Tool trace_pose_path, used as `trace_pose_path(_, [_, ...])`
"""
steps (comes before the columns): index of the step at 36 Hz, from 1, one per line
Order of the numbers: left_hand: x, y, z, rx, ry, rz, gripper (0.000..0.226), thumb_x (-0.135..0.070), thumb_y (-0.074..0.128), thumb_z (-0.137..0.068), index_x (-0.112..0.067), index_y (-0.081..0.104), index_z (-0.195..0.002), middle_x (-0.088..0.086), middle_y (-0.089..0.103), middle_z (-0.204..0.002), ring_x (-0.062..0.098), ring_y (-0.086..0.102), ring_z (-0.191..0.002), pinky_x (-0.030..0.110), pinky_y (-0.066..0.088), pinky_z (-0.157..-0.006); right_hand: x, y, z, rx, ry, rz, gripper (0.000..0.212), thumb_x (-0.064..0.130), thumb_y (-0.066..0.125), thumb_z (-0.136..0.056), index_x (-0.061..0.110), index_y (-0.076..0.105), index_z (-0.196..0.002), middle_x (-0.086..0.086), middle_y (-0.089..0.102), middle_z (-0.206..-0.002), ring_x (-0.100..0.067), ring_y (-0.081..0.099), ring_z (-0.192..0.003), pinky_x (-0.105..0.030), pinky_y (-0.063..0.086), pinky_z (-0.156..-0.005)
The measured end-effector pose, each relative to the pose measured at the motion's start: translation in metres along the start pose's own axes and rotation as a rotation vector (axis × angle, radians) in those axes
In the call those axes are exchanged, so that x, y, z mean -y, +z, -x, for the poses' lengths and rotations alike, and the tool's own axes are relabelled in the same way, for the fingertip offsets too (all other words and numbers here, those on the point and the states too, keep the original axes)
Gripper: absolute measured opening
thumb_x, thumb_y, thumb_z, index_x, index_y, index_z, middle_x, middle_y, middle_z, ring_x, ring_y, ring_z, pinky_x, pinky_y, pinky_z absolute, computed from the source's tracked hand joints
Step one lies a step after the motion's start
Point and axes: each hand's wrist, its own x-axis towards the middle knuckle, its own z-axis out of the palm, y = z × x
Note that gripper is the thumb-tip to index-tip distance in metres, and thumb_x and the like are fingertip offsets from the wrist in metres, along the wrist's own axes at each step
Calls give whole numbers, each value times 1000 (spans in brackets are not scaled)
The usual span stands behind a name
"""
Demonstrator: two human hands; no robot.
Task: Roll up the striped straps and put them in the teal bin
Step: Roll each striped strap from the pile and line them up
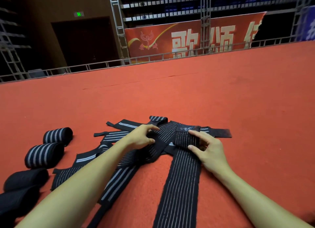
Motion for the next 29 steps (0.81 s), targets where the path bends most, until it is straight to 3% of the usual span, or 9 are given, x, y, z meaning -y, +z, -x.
trace_pose_path(4, [-6, -1, 1, 12, -24, 56, 59, 0, 65, -86, -14, 52, -142, 2, 56, -141, 13, 52, -128, 22, 36, -109, -1, -1, 0, -14, 16, -14, 57, -2, 82, -73, 35, 66, -114, 19, 66, -105, 16, 58, -98, -1, 37, -88])
trace_pose_path(8, [-8, -2, 3, 33, -32, 134, 63, 8, 59, -86, -12, 49, -144, 1, 54, -142, 9, 50, -127, 16, 35, -104, -3, -1, 0, -24, 29, -20, 55, 0, 82, -74, 33, 68, -116, 14, 69, -109, 3, 60, -104, -4, 38, -92])
trace_pose_path(12, [-7, -4, 5, 46, -40, 203, 61, 12, 58, -87, -12, 51, -142, -2, 55, -137, 8, 51, -124, 15, 38, -102, -3, -1, 0, -29, 35, -28, 53, 0, 82, -74, 28, 70, -118, 13, 69, -111, 5, 60, -105, -5, 38, -93])
trace_pose_path(19, [-10, 2, -11, 44, -42, 125, 57, -12, 76, -85, -19, 55, -138, -1, 60, -133, 10, 57, -118, 22, 41, -104, -4, 0, 0, -37, 20, -32, 52, -2, 81, -74, 24, 71, -118, 16, 68, -105, 12, 59, -99, -4, 39, -89])
trace_pose_path(22, [-21, 2, -22, 18, -35, 117, 50, -32, 73, -88, -20, 58, -135, -7, 58, -129, 7, 53, -118, 21, 37, -102, -6, 1, -1, -51, 33, -39, 52, -1, 81, -74, 25, 71, -118, 18, 67, -107, 12, 59, -101, -4, 39, -91])
trace_pose_path(24, [-23, 1, -31, -4, -68, 150, 45, -42, 69, -90, -21, 62, -129, -3, 61, -127, 12, 55, -119, 28, 41, -104, -7, 1, -2, -55, 43, -45, 52, -1, 81, -74, 27, 70, -117, 19, 67, -107, 13, 59, -101, -5, 39, -91])
trace_pose_path(29, [-20, 3, -41, -98, -90, 68, 22, -24, 71, -91, -16, 74, -111, 6, 71, -116, 19, 62, -115, 33, 48, -101, -8, 2, -2, -68, 41, -50, 51, -2, 81, -74, 23, 71, -117, 18, 67, -107, 14, 59, -101, -3, 38, -89])
